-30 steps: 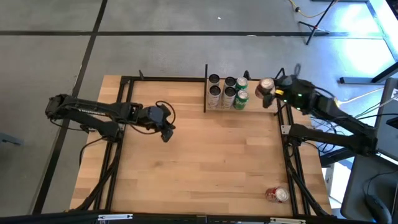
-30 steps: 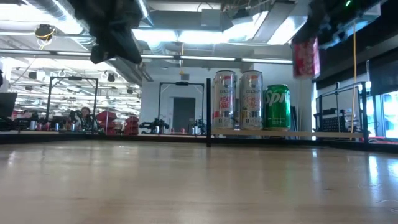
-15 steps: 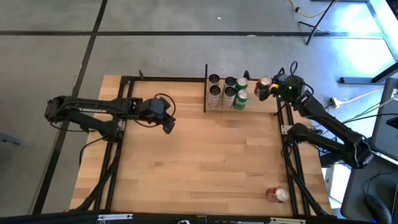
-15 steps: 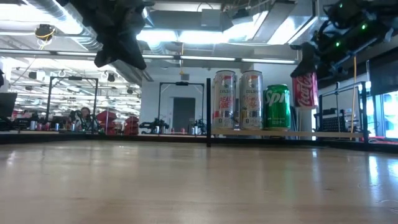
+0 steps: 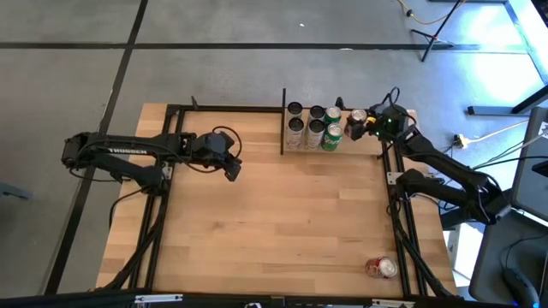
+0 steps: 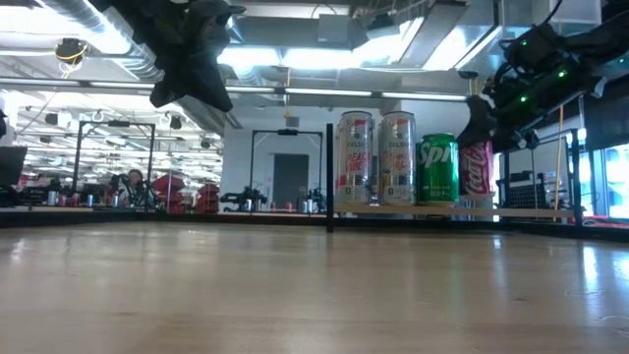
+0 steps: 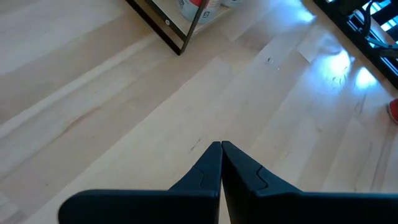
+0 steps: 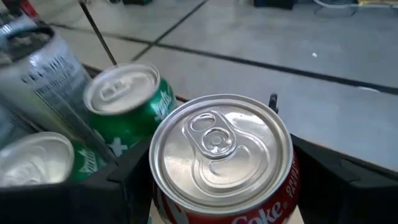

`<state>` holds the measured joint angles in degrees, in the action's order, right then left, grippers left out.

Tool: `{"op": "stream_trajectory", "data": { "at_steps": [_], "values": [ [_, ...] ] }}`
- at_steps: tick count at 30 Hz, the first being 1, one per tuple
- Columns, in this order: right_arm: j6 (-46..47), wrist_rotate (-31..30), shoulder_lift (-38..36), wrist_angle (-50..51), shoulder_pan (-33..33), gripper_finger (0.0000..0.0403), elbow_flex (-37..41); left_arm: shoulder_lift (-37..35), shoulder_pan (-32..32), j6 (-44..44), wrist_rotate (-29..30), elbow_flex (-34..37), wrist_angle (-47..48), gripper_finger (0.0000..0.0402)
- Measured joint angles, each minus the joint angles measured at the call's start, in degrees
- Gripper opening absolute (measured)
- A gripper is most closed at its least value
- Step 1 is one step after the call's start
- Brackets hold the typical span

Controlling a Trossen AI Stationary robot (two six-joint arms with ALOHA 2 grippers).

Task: Place canned beverage on shelf
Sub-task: Put the top red-white soda can on the shelf

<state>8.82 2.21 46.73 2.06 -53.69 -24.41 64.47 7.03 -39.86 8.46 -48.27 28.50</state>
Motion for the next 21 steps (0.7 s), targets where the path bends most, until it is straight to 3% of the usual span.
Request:
{"op": "stream_trajectory", "data": {
  "at_steps": [19,21],
  "values": [
    [-0.8,0.8,6.4,-3.0,0.0,0.0272,-0.2,0.0,0.0,0.1,0.0,0.0,0.0,0.0003],
    [-0.8,0.8,6.4,-2.9,0.0,0.0299,-0.2,0.0,0.0,0.1,0.0,0.0,0.0,0.0003]
  ]
}}
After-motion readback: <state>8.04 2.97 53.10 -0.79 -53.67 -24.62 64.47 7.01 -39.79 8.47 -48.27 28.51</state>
